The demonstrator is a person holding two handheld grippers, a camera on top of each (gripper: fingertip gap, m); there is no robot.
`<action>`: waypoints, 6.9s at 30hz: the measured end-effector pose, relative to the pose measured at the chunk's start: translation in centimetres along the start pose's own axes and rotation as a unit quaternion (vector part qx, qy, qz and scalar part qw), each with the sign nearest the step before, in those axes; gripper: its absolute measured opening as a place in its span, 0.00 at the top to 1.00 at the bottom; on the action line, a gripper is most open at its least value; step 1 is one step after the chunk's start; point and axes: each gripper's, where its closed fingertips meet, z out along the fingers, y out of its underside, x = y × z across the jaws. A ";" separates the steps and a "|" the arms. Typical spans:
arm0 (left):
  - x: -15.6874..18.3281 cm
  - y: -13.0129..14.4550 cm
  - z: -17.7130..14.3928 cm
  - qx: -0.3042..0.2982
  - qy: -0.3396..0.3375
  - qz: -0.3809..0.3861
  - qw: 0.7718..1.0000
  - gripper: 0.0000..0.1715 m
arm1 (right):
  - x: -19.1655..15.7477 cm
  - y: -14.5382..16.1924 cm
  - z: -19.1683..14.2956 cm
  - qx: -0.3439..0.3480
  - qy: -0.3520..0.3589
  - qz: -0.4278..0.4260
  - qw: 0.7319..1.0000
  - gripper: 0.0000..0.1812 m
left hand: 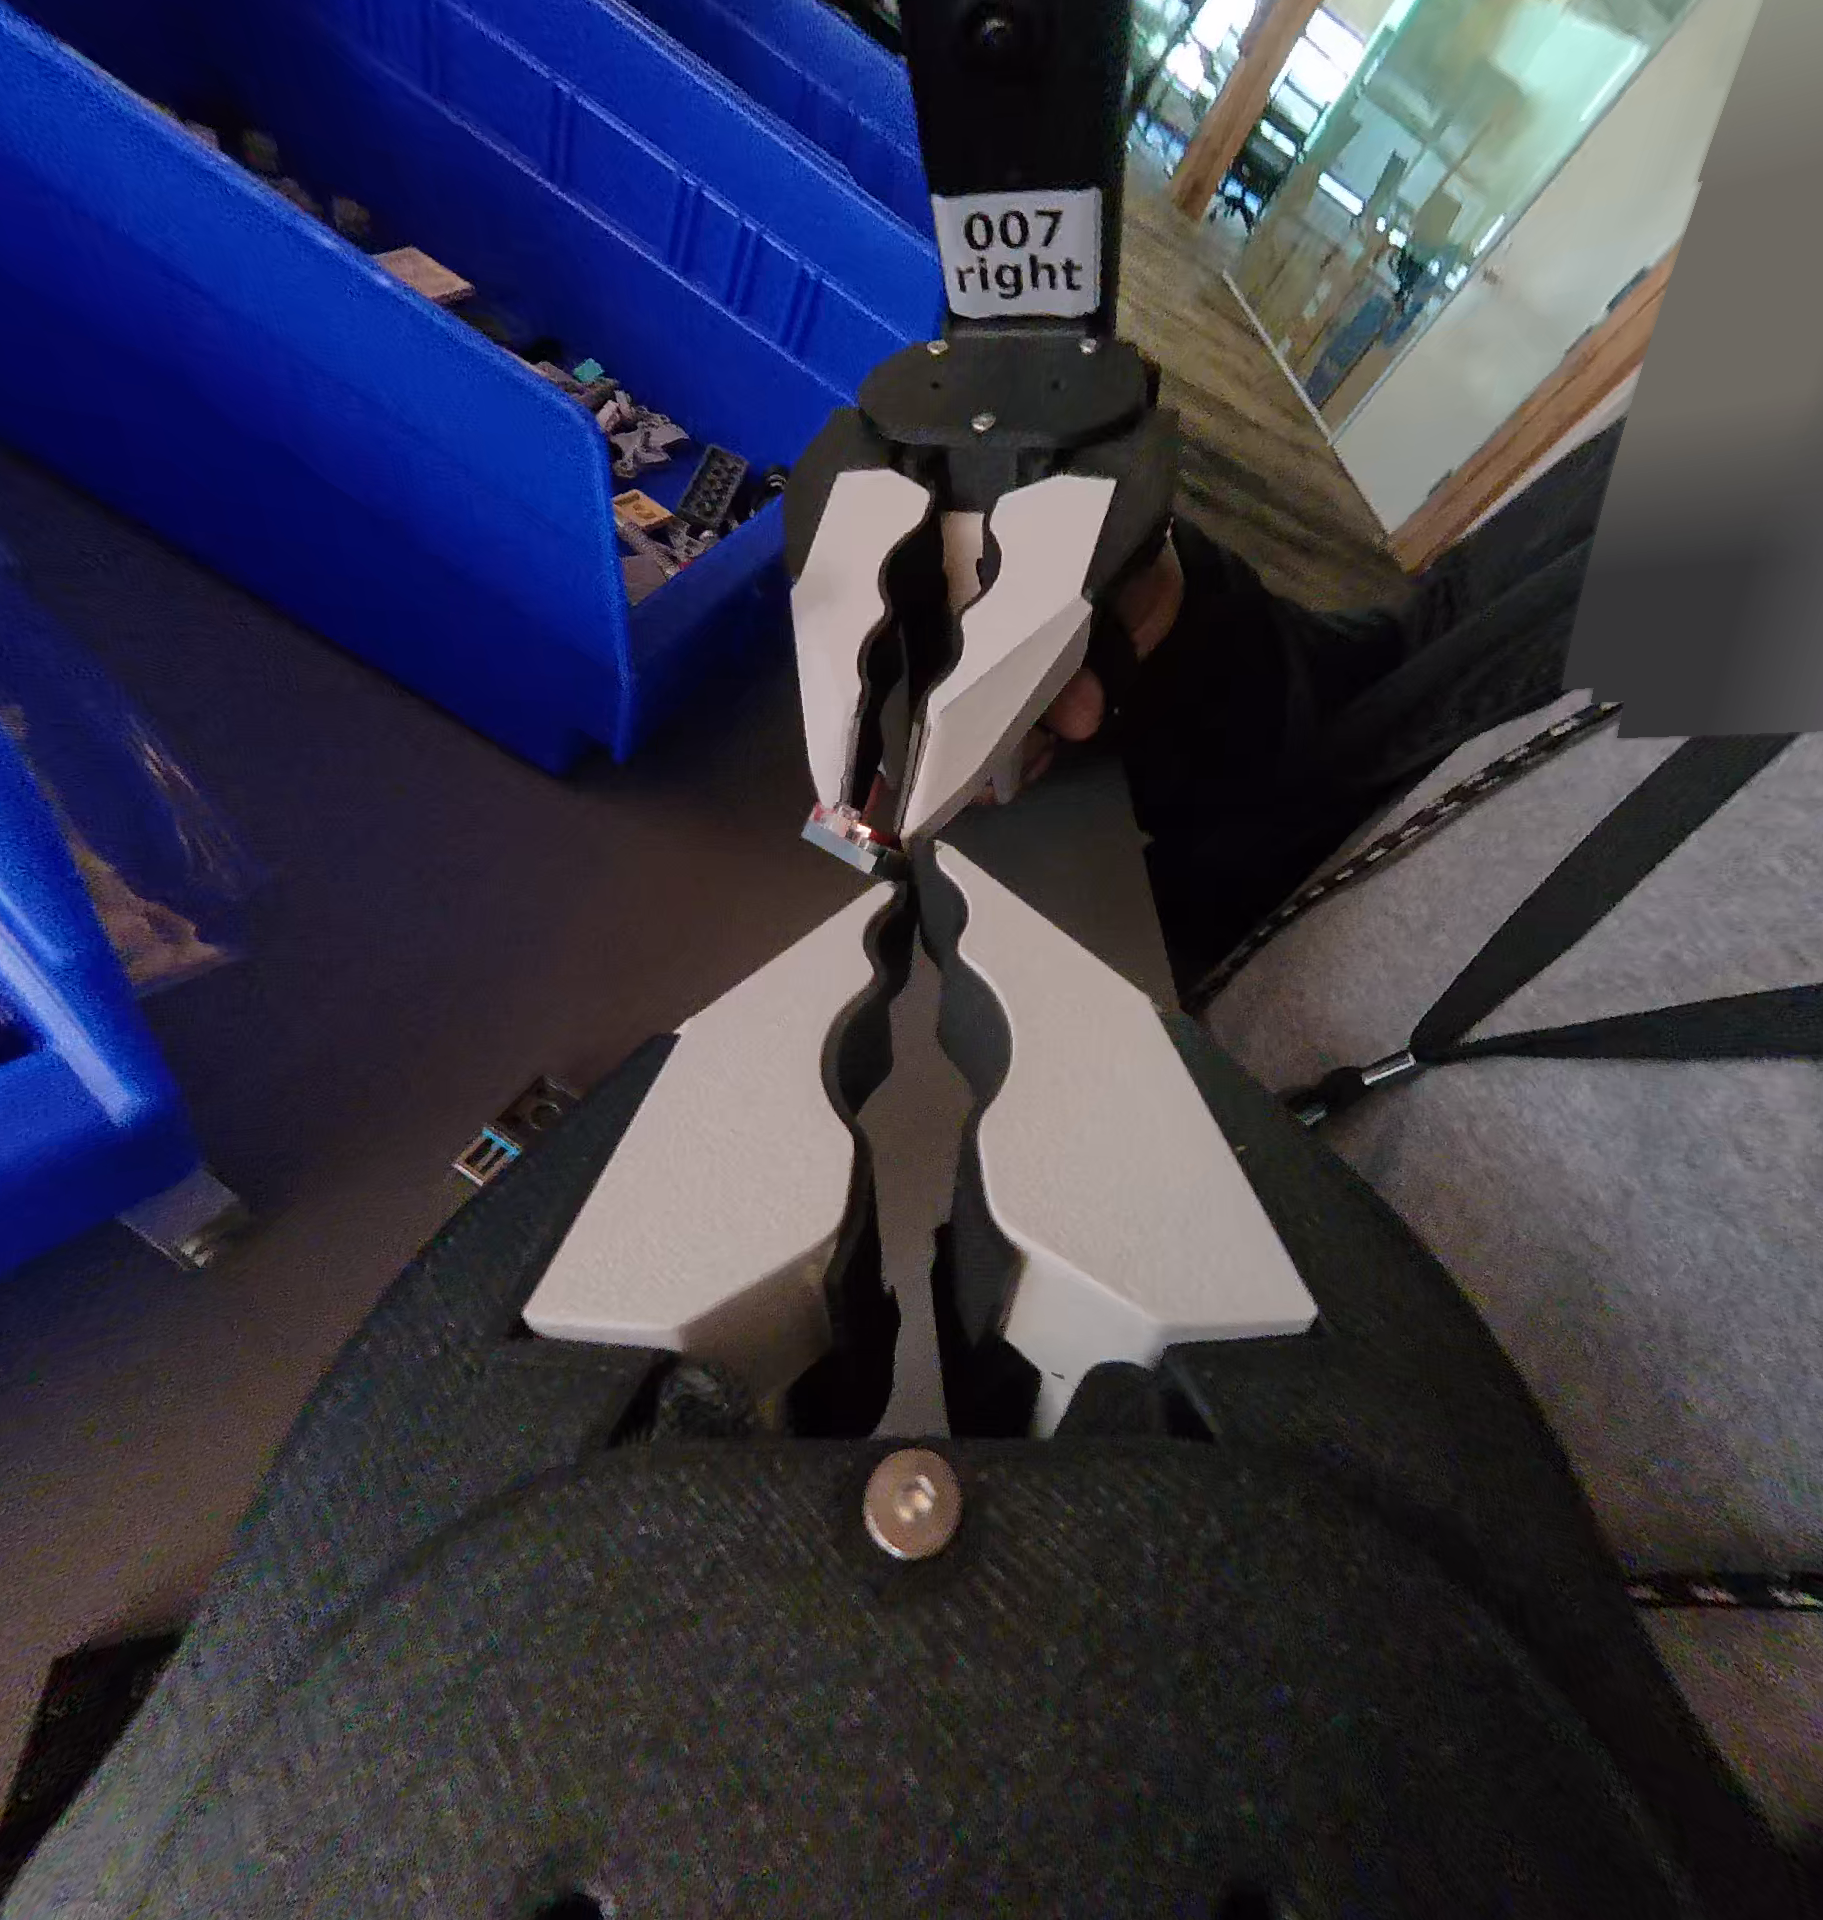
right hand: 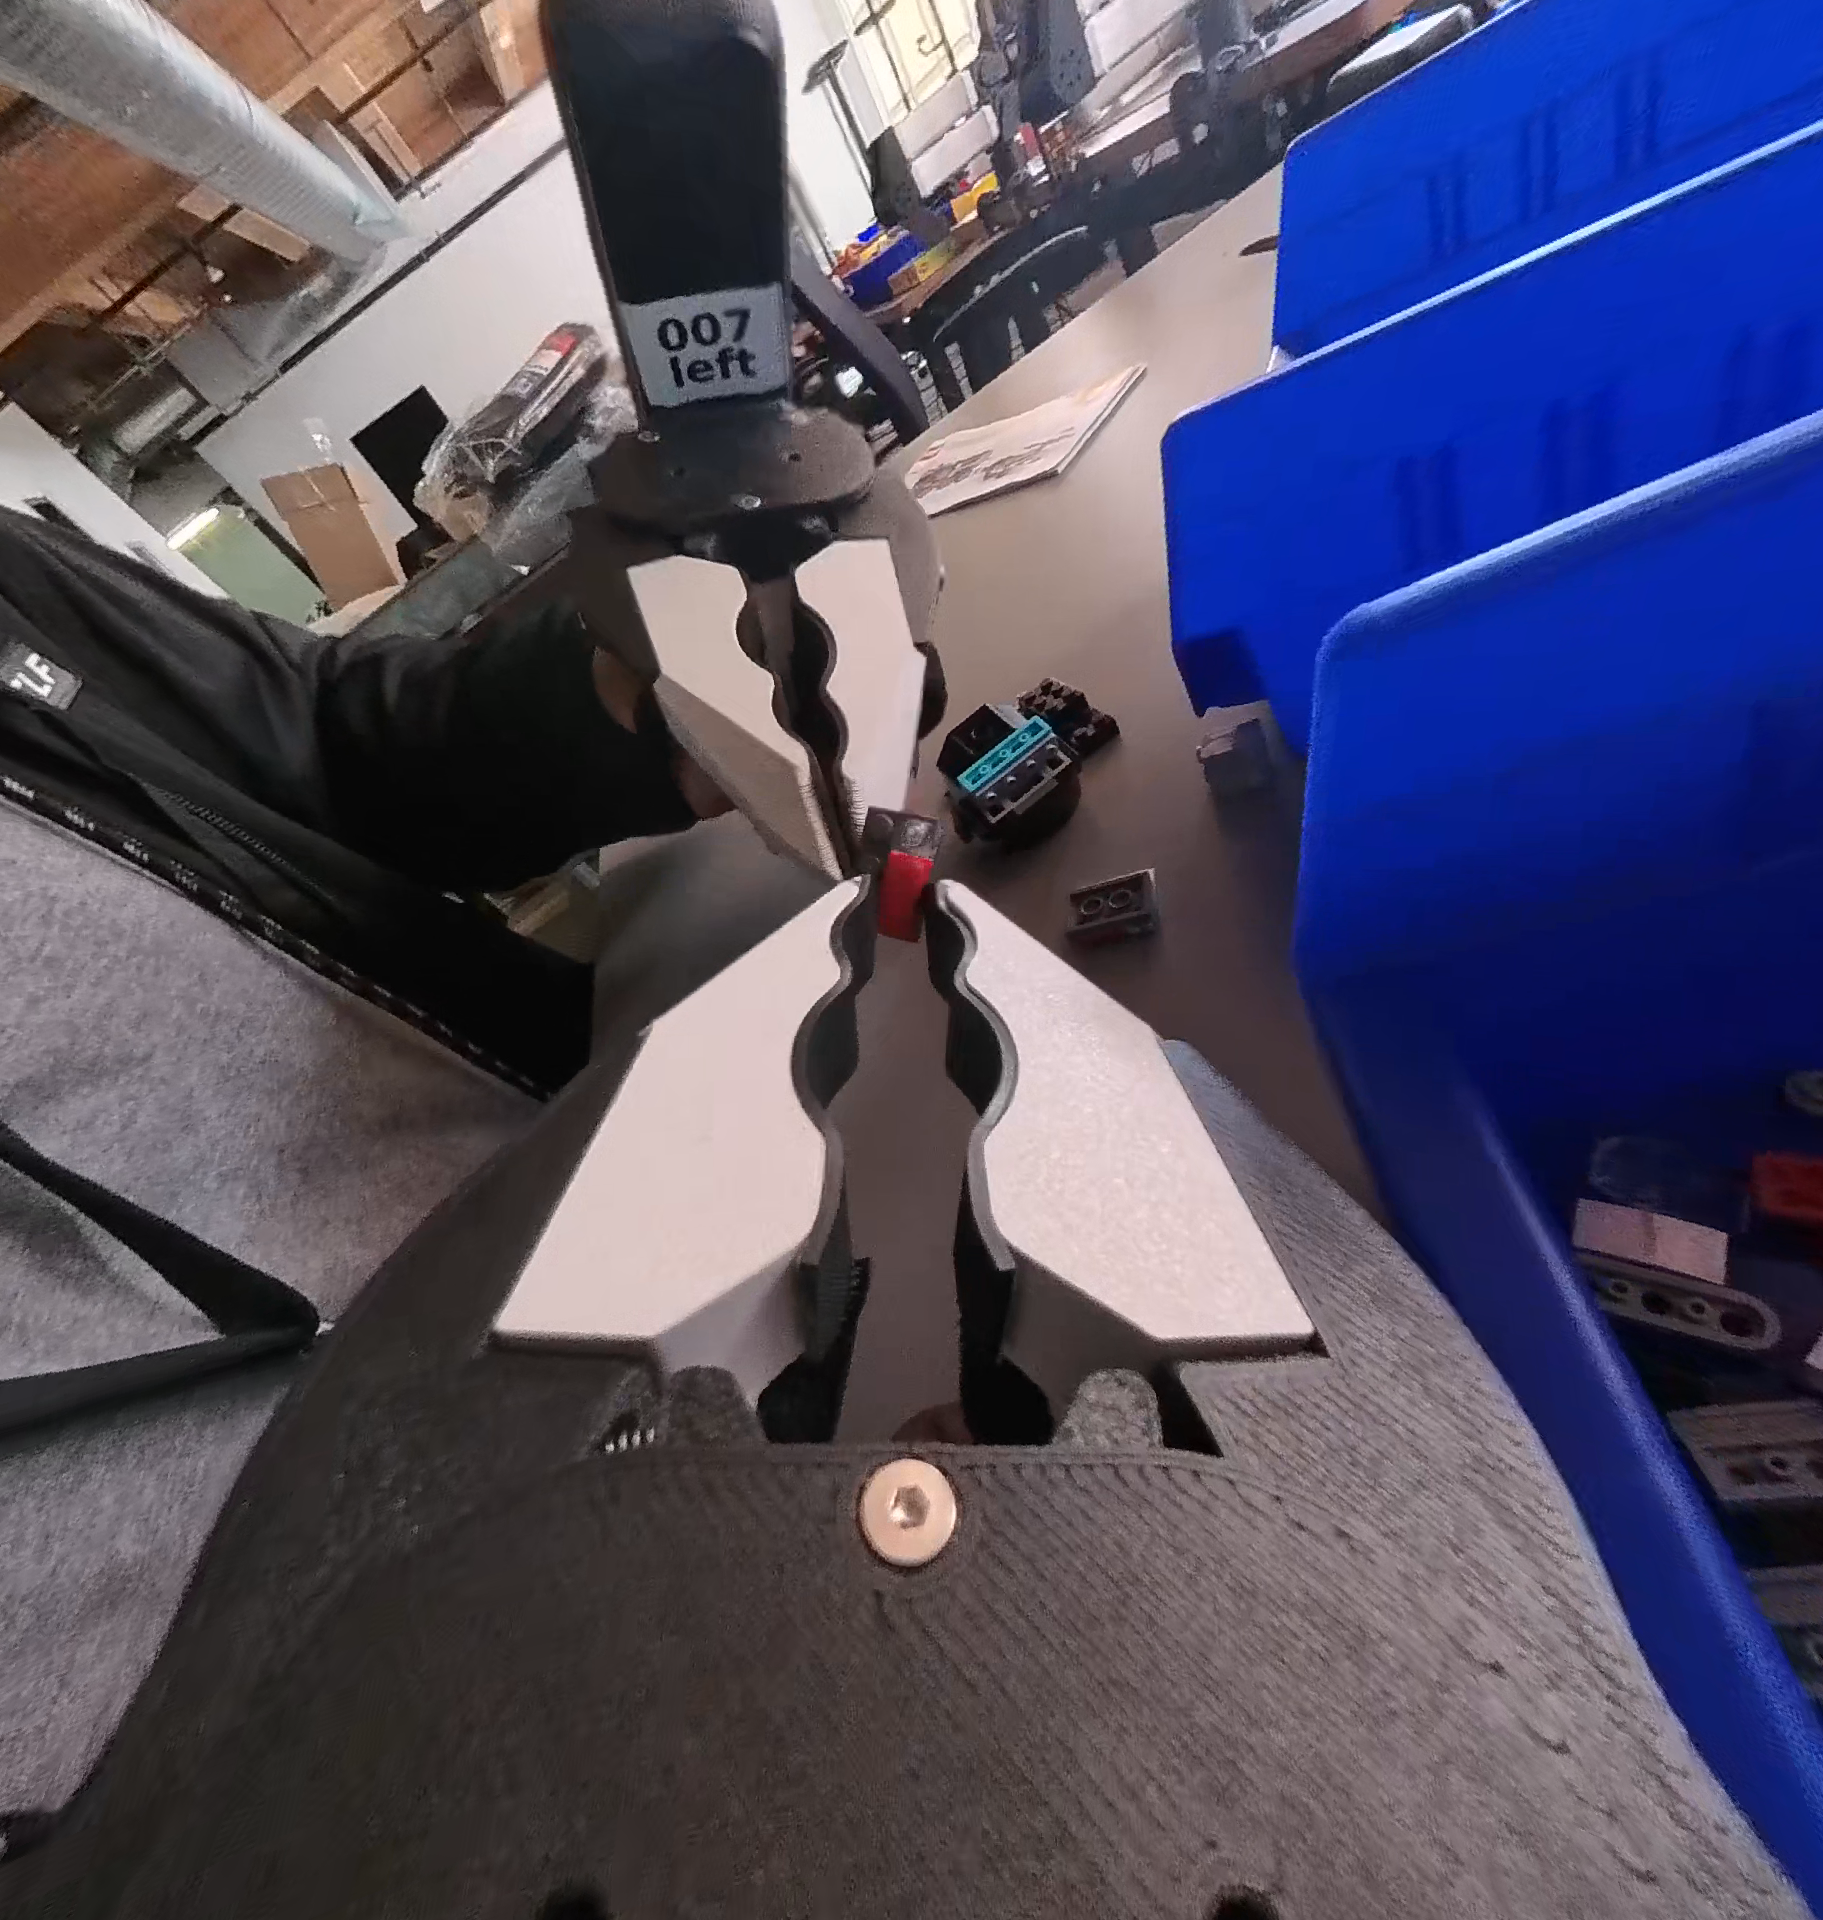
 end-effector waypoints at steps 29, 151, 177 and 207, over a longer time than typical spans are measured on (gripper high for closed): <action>-5.4 -4.6 -10.7 0.237 -0.190 -0.023 0.953 0.96 | 0.8 -3.5 3.7 0.040 0.144 -0.180 0.972 0.84; -4.7 1.2 -12.1 0.021 0.059 -0.089 0.994 0.96 | 1.4 -4.2 13.0 -0.012 0.195 -0.445 0.874 0.86; -6.6 0.6 -11.3 0.030 -0.035 -0.053 0.997 0.98 | 2.9 -4.7 12.4 -0.028 0.263 -0.500 0.825 0.86; -5.5 -0.7 -11.7 0.092 0.036 -0.041 0.994 0.98 | 1.4 -6.2 11.6 0.054 0.130 -0.294 0.945 0.86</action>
